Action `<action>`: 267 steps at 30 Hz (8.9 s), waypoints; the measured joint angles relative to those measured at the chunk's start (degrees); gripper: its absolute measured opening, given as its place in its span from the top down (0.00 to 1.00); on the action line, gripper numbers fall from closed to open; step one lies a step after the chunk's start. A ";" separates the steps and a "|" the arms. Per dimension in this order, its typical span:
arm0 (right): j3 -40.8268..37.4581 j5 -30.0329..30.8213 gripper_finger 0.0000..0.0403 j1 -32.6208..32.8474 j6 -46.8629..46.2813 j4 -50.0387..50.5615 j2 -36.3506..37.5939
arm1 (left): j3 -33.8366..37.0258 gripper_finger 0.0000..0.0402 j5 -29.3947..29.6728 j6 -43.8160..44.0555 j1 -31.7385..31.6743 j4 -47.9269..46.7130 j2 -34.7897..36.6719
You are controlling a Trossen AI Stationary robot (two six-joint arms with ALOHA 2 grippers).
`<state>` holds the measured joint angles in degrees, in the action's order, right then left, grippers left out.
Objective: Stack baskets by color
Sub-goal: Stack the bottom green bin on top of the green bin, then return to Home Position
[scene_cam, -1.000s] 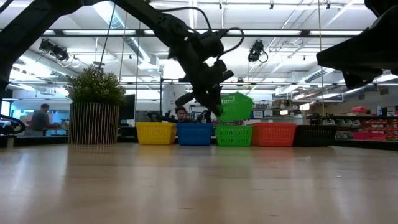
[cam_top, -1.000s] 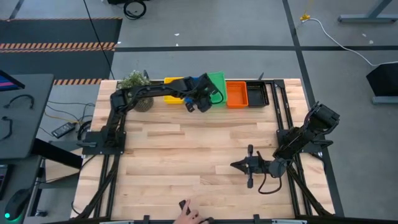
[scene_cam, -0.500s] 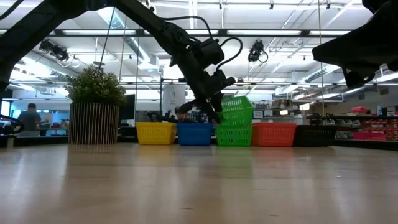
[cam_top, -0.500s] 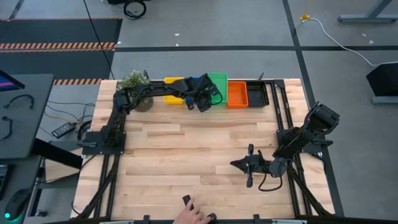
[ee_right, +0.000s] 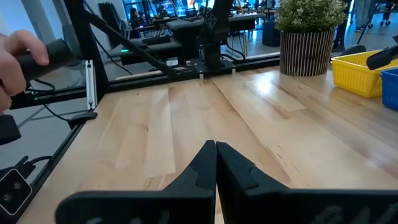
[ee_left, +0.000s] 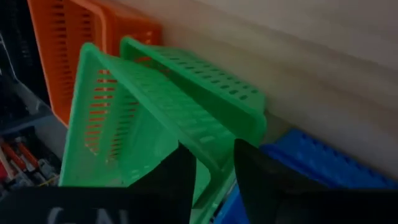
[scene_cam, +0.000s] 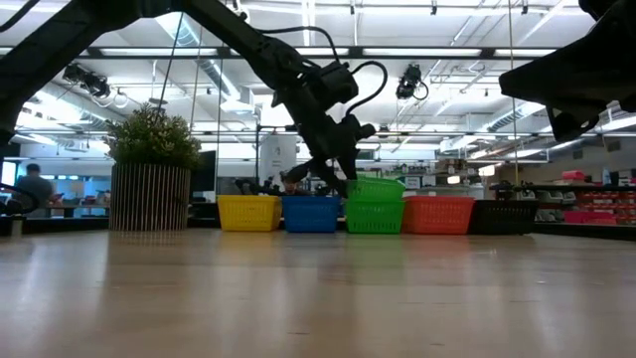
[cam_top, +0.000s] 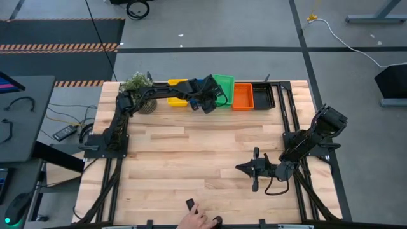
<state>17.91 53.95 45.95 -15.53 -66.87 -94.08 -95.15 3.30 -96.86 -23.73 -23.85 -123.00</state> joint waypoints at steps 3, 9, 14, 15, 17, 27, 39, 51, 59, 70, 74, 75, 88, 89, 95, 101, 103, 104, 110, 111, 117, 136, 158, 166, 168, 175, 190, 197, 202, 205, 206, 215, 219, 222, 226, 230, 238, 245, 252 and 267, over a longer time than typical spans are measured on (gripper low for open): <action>0.00 0.00 0.98 0.00 -0.02 -0.01 0.00 | -0.02 0.68 1.31 0.15 0.02 -0.03 0.00; 0.00 -0.02 0.98 0.00 -0.01 0.01 0.00 | -3.52 0.60 1.29 3.90 0.74 -3.69 0.69; 0.00 -0.07 0.98 0.15 -0.32 0.15 0.00 | -9.70 0.59 -1.71 12.15 0.84 -10.03 0.76; 0.00 -0.06 0.98 0.15 -0.41 0.25 0.00 | -11.26 0.59 -3.07 15.12 0.55 -10.96 0.76; 0.00 -0.07 0.98 0.15 -0.44 0.32 0.00 | -13.80 0.61 -7.47 23.29 -0.36 -12.52 0.84; 0.02 -0.07 0.98 0.15 -0.87 0.90 -0.02 | -16.08 0.73 -13.54 54.24 -6.34 -13.03 0.54; 0.02 -0.02 0.98 0.15 -0.59 0.94 -0.02 | -2.14 0.91 -15.27 60.14 4.10 -4.43 0.10; 0.02 -0.02 0.98 0.15 -0.81 0.96 -0.02 | 6.60 0.96 2.48 57.62 4.19 11.46 0.10; 0.02 -0.02 0.98 0.15 -0.81 0.96 -0.02 | 6.62 0.99 2.45 58.77 2.99 11.08 0.15; -0.07 3.31 0.99 0.22 -3.37 0.96 -0.02 | 6.64 0.96 7.36 63.18 10.76 2.43 9.33; -0.55 3.10 0.99 0.24 -4.68 0.80 0.17 | 6.63 0.99 7.32 69.82 13.37 -6.50 15.34; -1.13 2.39 0.99 0.22 -5.89 0.76 0.56 | 6.62 0.99 6.79 71.64 13.81 -9.12 16.75; -16.21 -28.28 1.00 -19.54 -17.06 0.48 18.60 | 40.90 0.99 -0.34 85.17 12.11 13.94 40.92; -16.80 -32.40 1.00 -22.88 -16.62 0.59 19.96 | 44.38 0.98 -0.36 86.80 12.00 17.70 43.07; -17.12 -56.26 1.00 -42.90 -12.13 2.58 25.55 | 59.30 0.98 -0.94 92.90 12.02 29.25 55.26; -17.57 -69.12 1.00 -56.30 -8.13 3.80 30.95 | 68.09 0.98 -0.89 94.86 10.98 29.84 71.57; -17.56 -72.30 1.00 -59.16 -6.48 3.55 32.24 | 70.85 0.97 -0.47 95.55 10.44 29.81 77.21; -17.57 -74.23 1.00 -60.59 -5.85 4.92 33.40 | 72.19 0.97 -0.51 96.08 10.07 29.85 80.09; -17.56 -81.99 1.00 -66.64 -3.27 7.90 39.40 | 79.21 0.99 -0.53 99.42 9.78 29.03 93.06; -17.57 -81.80 1.00 -67.23 -3.39 9.34 40.84 | 80.27 0.99 -0.60 99.98 9.89 28.50 94.75; -17.57 -69.66 1.00 -62.97 -5.22 21.26 48.55 | 84.57 0.96 -0.60 103.04 10.53 27.92 100.32; -17.57 -50.33 1.00 -42.51 -1.62 56.56 71.97 | 86.29 0.96 -0.53 105.66 13.09 26.61 100.93; -17.49 -50.99 1.00 -41.90 -0.83 65.67 85.53 | 86.29 0.98 -4.03 101.09 13.09 10.56 116.19; -17.49 -49.78 1.00 -41.90 -2.05 65.40 85.58 | 87.09 0.99 -3.08 99.49 14.30 14.44 121.92; -17.49 -49.66 1.00 -41.85 -2.29 65.33 85.47 | 89.58 0.99 -2.96 99.16 15.26 17.35 122.68; -17.49 -49.49 0.99 -41.81 -2.32 65.37 85.54 | 94.64 0.99 -1.25 96.51 19.17 26.05 121.87; -16.13 -42.20 0.99 -41.79 9.85 65.74 93.80 | 94.66 0.99 5.29 91.74 23.18 26.46 122.74; -16.63 -43.57 0.99 -41.68 7.79 66.94 93.81 | 94.66 0.99 5.34 93.24 24.59 26.06 122.38; -17.53 -44.38 0.99 -41.57 9.28 63.84 93.77 | 94.68 0.99 5.33 94.49 25.60 25.95 121.82; -17.53 -46.35 0.99 -41.63 9.68 64.07 93.77 | 94.68 0.99 5.34 93.36 26.00 25.90 121.35; -17.53 -48.36 0.99 -41.64 9.74 64.21 93.77 | 94.68 0.99 5.34 92.92 26.03 25.89 121.31; -17.53 -52.04 0.99 -41.62 6.92 64.17 93.57 | 94.73 0.96 5.48 93.98 26.01 26.70 119.15; -17.53 -52.06 0.96 -41.62 2.58 63.46 93.61 | 94.77 0.95 5.64 94.09 26.01 27.42 118.91; -17.53 -52.08 0.95 -41.62 2.14 63.52 93.61 | 94.77 0.97 5.70 94.11 26.01 27.92 118.88; -17.53 -52.09 0.95 -41.62 2.14 63.43 93.61 | 94.77 0.97 5.65 94.25 26.01 28.15 118.88; -17.53 -52.09 0.95 -41.62 2.14 63.08 93.61 | 94.77 0.96 5.65 94.26 26.20 28.37 118.88; -17.53 -52.09 0.95 -40.76 2.14 63.02 93.61 | 94.77 0.93 5.89 94.22 33.47 28.59 121.08; -17.53 -52.09 0.95 -40.33 2.14 62.70 93.61 | 94.77 0.95 5.87 94.22 36.91 29.46 122.70; -17.53 -52.11 0.95 -40.33 2.14 62.47 93.61 | 94.77 0.95 5.89 94.20 36.89 29.24 122.66; -17.53 -52.11 0.95 -40.33 2.14 62.47 93.61 | 94.77 0.95 5.89 94.20 36.89 29.22 122.66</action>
<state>0.38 1.85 5.63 -13.39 -4.40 -0.47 -0.38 9.19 -2.66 13.17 5.37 -0.34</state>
